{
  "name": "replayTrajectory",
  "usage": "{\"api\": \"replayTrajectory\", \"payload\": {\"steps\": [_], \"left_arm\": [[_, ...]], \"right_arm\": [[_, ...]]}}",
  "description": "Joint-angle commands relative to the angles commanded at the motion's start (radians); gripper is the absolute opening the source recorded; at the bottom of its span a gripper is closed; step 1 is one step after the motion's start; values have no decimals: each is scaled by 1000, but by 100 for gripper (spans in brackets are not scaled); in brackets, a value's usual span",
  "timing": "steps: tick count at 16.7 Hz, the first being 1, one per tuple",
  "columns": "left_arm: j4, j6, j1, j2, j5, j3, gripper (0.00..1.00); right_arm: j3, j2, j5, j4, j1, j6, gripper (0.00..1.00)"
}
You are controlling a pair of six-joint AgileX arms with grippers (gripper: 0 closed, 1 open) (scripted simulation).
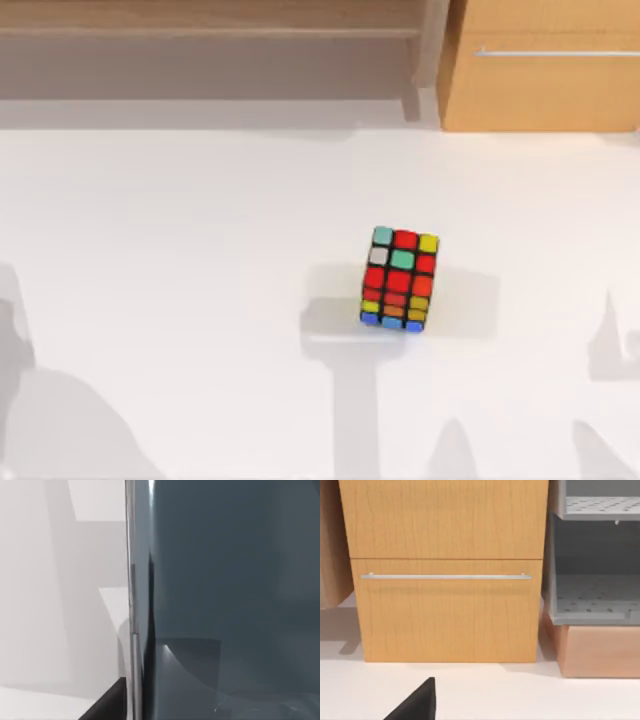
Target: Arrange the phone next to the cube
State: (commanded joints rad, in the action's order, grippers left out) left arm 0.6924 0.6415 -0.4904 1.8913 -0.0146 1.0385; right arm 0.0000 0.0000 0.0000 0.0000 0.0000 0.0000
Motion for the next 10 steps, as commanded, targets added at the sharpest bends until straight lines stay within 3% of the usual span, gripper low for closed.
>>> {"api": "replayTrajectory", "payload": {"steps": [8,10], "left_arm": [[0,0,0,0,0,0,2],[0,0,0,0,0,0,0]], "right_arm": [[0,0,0,0,0,0,100],[0,0,0,0,0,0,100]]}}
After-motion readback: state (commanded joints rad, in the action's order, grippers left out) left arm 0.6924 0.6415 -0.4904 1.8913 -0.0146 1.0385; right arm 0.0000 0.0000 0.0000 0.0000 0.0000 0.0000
